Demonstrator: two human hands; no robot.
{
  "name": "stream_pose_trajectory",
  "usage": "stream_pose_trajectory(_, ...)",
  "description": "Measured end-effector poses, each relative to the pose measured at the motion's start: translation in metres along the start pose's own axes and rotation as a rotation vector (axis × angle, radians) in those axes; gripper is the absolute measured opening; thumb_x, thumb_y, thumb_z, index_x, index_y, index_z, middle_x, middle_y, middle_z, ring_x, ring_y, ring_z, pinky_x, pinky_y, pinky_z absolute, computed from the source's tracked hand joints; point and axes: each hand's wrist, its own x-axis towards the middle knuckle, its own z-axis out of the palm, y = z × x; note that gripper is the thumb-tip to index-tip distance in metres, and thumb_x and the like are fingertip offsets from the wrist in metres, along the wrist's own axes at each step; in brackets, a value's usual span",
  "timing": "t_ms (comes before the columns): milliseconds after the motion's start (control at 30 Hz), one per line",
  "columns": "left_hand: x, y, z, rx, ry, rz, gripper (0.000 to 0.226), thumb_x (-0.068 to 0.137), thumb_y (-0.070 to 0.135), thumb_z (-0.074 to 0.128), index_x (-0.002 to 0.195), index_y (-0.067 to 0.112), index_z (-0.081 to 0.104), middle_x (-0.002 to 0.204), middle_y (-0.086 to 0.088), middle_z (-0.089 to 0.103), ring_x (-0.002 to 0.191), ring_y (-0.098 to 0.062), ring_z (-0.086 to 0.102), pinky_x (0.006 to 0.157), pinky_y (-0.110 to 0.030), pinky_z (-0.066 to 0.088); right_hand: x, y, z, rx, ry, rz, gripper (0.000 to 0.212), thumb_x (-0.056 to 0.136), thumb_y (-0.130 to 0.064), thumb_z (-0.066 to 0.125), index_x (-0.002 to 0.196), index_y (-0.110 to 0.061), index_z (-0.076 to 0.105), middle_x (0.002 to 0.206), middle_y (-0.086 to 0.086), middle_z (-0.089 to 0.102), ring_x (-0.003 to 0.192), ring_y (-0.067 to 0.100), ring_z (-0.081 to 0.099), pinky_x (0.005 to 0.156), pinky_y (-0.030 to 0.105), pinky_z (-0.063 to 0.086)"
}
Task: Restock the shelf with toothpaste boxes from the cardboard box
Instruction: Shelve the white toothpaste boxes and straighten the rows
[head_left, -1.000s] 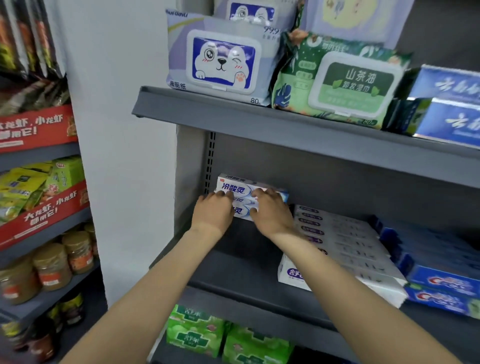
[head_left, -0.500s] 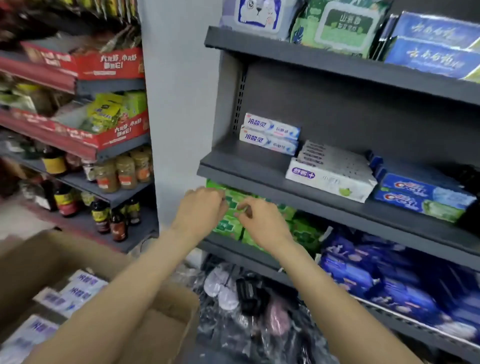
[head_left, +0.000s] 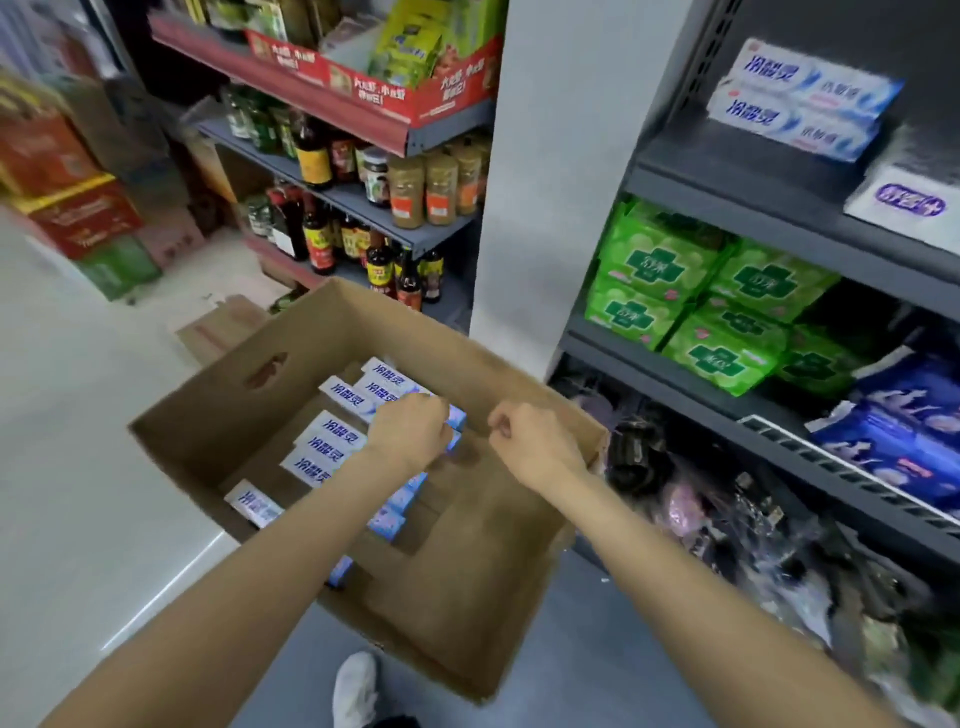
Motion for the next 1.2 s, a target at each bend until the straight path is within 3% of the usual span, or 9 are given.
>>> stream_pose_trajectory(167,0.037,-0.088,0.022,0.038,-0.141,0.055,0.035,0.095,0.023,0.047,0.125,0.007,0.051,0.125,-0.013,0.052,0.116,-0.029,0.049,0.089,-0.038,0.043,0.050,-0.026,0.062,-0.021,-0.110,0.089,0.041,0.092,-0.021,0.049,0.132,-0.014,0.046,0.129,0.012,0.047,0.124,0.029,0.042,0.099,0.037,0.041)
stream_pose_trajectory(300,0.075,-0.140,0.042,0.064,-0.258,0.192,0.049,0.095,0.028,0.049,0.139,0.011,0.039,0.141,-0.009,0.040,0.129,-0.026,0.038,0.099,-0.040,0.040,0.094,-0.034,0.104,0.019,-0.182,0.145,0.058,0.091,-0.024,0.052,0.144,-0.014,0.031,0.145,0.006,0.032,0.136,0.027,0.029,0.107,0.034,0.031)
stream_pose_trajectory(467,0.113,-0.169,0.059,0.138,-0.430,0.347,0.067,0.096,0.036,0.044,0.151,0.018,0.009,0.160,-0.002,0.001,0.147,-0.021,0.004,0.118,-0.040,0.015,0.134,-0.031,0.132,0.043,-0.278,0.244,0.076,0.093,-0.027,0.057,0.151,-0.018,0.009,0.159,0.006,0.003,0.145,0.029,0.008,0.117,0.034,0.016)
stream_pose_trajectory(567,0.127,-0.179,0.077,0.160,-0.493,0.353,0.073,0.096,0.040,0.044,0.152,0.022,0.000,0.159,-0.002,-0.010,0.147,-0.024,-0.006,0.118,-0.043,0.007,0.148,-0.024,0.144,-0.016,-0.302,0.278,0.083,0.090,-0.024,0.059,0.151,-0.015,0.004,0.155,0.011,0.013,0.142,0.029,0.018,0.115,0.035,0.024)
stream_pose_trajectory(667,0.128,-0.185,0.091,0.119,-0.504,0.337,0.076,0.095,0.037,0.047,0.152,0.024,-0.003,0.159,-0.001,-0.014,0.147,-0.024,-0.009,0.118,-0.043,0.007,0.150,-0.023,0.152,-0.183,-0.263,0.300,0.087,0.085,-0.020,0.063,0.150,-0.011,0.007,0.139,0.009,0.023,0.129,0.026,0.030,0.100,0.038,0.039)
stream_pose_trajectory(833,0.127,-0.186,0.095,0.060,-0.387,0.327,0.068,0.095,0.033,0.048,0.152,0.025,0.010,0.160,-0.001,-0.002,0.147,-0.023,0.001,0.118,-0.042,0.012,0.158,-0.028,0.162,-0.338,-0.099,0.329,0.061,0.080,-0.005,0.064,0.131,-0.010,0.032,0.130,0.011,0.033,0.120,0.026,0.037,0.090,0.035,0.043)
stream_pose_trajectory(1000,0.121,-0.179,0.092,-0.185,-0.186,0.225,0.048,0.093,0.019,0.051,0.140,0.019,0.040,0.149,-0.003,0.032,0.133,-0.024,0.035,0.105,-0.036,0.036,0.153,-0.032,0.158,-0.092,-0.164,0.364,0.067,0.070,-0.024,0.079,0.119,-0.009,0.036,0.119,0.010,0.045,0.111,0.025,0.046,0.084,0.034,0.042)
stream_pose_trajectory(1100,0.121,-0.173,0.078,-0.271,-0.188,0.171,0.048,0.094,0.019,0.050,0.141,0.016,0.037,0.147,-0.005,0.030,0.124,-0.025,0.044,0.097,-0.036,0.045,0.147,-0.031,0.134,0.029,-0.165,0.353,0.065,0.069,-0.025,0.079,0.123,-0.010,0.045,0.120,0.011,0.044,0.114,0.024,0.042,0.087,0.030,0.038)
stream_pose_trajectory(1200,0.119,-0.168,0.061,-0.330,-0.186,0.207,0.067,0.090,0.025,0.059,0.147,0.017,0.024,0.154,-0.007,0.017,0.137,-0.026,0.029,0.109,-0.042,0.035,0.137,-0.031,0.100,0.224,-0.139,0.356,0.040,0.066,-0.019,0.077,0.102,-0.015,0.059,0.106,0.009,0.055,0.094,0.018,0.054,0.073,0.023,0.038)
